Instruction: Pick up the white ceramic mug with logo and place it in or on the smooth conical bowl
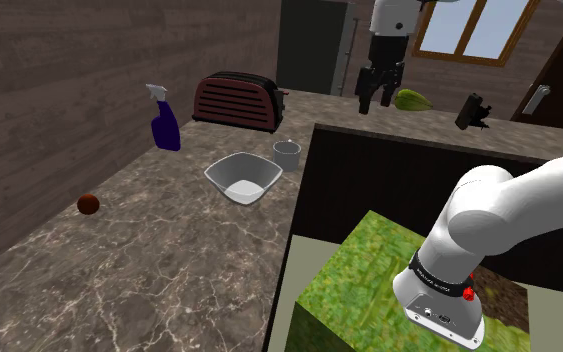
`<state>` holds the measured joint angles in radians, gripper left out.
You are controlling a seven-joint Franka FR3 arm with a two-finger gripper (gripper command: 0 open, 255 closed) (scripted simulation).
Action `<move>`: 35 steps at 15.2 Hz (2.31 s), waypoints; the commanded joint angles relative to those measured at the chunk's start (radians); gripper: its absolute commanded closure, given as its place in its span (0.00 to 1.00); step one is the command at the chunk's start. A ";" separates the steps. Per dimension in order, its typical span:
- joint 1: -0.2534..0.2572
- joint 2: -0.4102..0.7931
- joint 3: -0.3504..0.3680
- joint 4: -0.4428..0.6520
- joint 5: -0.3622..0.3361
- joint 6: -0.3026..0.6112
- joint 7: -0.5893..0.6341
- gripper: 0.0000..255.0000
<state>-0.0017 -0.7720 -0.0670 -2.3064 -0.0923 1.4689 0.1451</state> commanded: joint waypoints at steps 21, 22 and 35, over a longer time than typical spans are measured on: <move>0.015 0.692 -0.005 0.205 0.054 0.471 0.084 0.00; 0.015 0.731 -0.006 0.230 0.058 0.484 0.086 0.00; 0.011 1.010 -0.005 0.374 0.084 0.614 0.098 0.00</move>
<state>0.0081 0.2323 -0.0730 -1.9251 -0.0082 2.0686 0.2410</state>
